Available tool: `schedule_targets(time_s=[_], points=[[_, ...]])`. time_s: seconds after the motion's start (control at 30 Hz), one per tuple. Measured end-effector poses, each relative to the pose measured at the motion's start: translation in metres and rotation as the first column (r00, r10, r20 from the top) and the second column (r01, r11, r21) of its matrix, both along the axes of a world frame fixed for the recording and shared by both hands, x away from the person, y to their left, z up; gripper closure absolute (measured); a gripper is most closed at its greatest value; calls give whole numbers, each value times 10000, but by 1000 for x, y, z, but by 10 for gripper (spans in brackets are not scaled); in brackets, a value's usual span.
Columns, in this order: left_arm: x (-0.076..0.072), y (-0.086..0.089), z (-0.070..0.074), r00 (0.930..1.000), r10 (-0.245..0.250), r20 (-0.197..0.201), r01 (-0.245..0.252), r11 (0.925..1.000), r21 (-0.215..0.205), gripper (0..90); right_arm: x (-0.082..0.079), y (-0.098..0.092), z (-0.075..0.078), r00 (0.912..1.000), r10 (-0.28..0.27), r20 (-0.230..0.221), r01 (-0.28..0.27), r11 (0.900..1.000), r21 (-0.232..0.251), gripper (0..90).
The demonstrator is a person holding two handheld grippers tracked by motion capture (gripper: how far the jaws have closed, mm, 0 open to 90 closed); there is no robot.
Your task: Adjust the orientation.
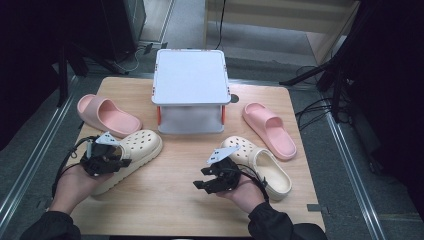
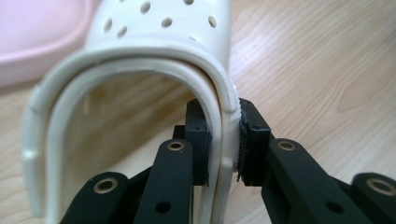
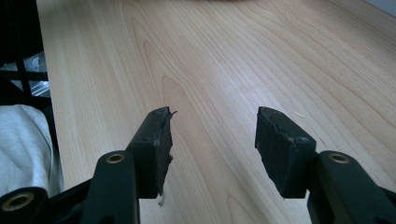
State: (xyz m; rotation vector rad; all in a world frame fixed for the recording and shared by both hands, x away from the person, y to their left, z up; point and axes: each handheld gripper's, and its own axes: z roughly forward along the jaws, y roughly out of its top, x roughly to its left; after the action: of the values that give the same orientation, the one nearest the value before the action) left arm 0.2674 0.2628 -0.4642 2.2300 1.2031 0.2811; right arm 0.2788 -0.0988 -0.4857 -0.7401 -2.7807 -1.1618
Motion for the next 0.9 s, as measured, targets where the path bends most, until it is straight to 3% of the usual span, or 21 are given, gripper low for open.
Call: schedule_targets(time_s=[0.13,0.23,0.4,0.43,0.63,0.83,0.9], points=[[-5,-10,13,9987,-165,485,178,9995,-256,774,1,-1,1,10000,-48,77,48,10000,45,467],[-6,-22,18,9982,-313,518,350,9967,-728,774,1,-1,1,9998,-129,157,128,9999,74,468],[-8,-47,16,9953,-786,557,817,9950,-569,773,1,-1,3,9988,-212,433,203,9996,197,477],[-7,-58,14,9947,-933,439,958,9936,-594,773,1,-2,4,9981,-322,530,307,9991,275,489],[-5,-89,4,9900,-1400,187,1406,9893,-377,772,2,-3,6,9960,-372,812,345,9988,342,513],[-3,-107,-2,9890,-1467,177,1473,9882,-423,768,4,-3,6,9941,-512,955,486,9984,298,540],[-4,-115,-7,9855,-1694,5,1694,9852,-262,767,5,-3,5,9935,-563,991,530,9980,358,568]])
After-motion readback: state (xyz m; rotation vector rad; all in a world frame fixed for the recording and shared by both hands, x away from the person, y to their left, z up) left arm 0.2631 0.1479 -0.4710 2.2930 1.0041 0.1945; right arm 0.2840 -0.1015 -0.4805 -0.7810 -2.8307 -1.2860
